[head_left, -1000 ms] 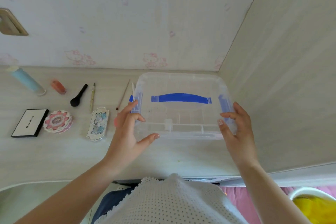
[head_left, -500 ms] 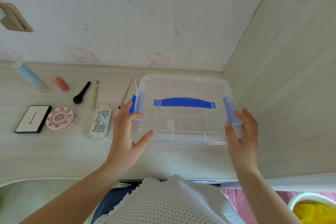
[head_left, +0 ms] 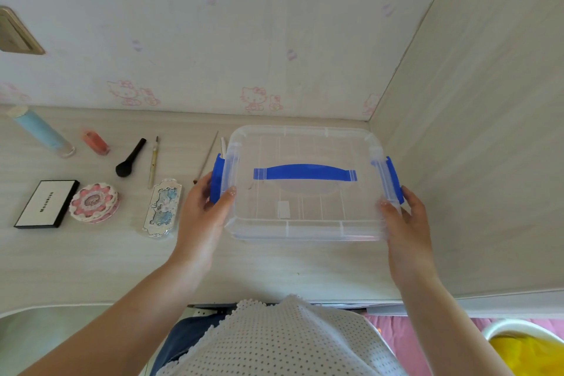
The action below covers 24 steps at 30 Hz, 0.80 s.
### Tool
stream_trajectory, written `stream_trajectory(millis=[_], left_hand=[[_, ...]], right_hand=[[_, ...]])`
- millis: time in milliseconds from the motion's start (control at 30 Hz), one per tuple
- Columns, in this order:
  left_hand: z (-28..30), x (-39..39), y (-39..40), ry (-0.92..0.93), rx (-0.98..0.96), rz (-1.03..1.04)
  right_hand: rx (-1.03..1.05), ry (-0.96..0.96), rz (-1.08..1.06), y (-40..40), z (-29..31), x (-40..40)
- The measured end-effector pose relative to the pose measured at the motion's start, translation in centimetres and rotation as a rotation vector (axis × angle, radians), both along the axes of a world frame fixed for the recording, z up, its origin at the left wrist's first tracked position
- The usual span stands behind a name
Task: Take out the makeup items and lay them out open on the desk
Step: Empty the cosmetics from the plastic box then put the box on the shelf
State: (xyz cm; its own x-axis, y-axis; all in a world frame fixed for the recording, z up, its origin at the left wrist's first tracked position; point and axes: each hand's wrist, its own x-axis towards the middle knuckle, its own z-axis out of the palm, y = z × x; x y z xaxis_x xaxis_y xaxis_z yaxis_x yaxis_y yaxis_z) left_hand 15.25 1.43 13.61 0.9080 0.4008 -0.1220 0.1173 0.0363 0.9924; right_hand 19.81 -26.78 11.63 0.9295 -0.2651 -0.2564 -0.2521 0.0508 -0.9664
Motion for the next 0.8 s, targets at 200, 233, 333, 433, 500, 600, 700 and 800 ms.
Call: stream_trajectory(millis=[200, 233, 333, 433, 500, 600, 700, 800], left_hand=[[0.21, 0.42, -0.03, 0.049, -0.038, 0.065], [0.35, 0.43, -0.15, 0.045, -0.014, 0.043], [0.8, 0.32, -0.46, 0.026, 0.019, -0.003], [0.99, 0.33, -0.62, 0.021, 0.036, 0.015], [1.0, 0.44, -0.7, 0.03, 0.052, 0.045], [0.84, 0.65, -0.7, 0.046, 0.048, 0.078], [0.73, 0.72, -0.65, 0.057, 0.061, 0.106], [0.93, 0.74, -0.76, 0.049, 0.084, 0.116]], right_hand=[[-0.065, -0.015, -0.021, 0.31, -0.05, -0.01], [-0.075, -0.011, -0.015, 0.28, -0.07, 0.0], [-0.107, -0.027, 0.0, 0.21, -0.06, 0.07], [-0.13, -0.044, 0.007, 0.28, 0.14, 0.04], [-0.145, -0.045, 0.005, 0.27, 0.24, 0.01], [-0.145, -0.039, -0.009, 0.25, 0.19, 0.08], [-0.138, -0.035, -0.026, 0.36, 0.03, -0.02], [-0.13, -0.036, -0.031, 0.31, -0.11, -0.12]])
